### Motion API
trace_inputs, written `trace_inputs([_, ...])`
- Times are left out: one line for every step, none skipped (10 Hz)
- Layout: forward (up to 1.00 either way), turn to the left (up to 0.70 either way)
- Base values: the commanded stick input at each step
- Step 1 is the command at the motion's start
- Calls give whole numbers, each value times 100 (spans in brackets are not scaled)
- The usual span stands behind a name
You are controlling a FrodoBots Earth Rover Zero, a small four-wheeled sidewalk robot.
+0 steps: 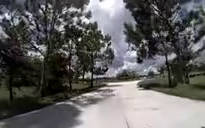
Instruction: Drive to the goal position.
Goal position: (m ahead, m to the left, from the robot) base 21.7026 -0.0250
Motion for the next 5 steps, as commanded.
trace_inputs([70, 0])
trace_inputs([70, 0])
trace_inputs([70, 0])
trace_inputs([70, 0])
trace_inputs([70, 0])
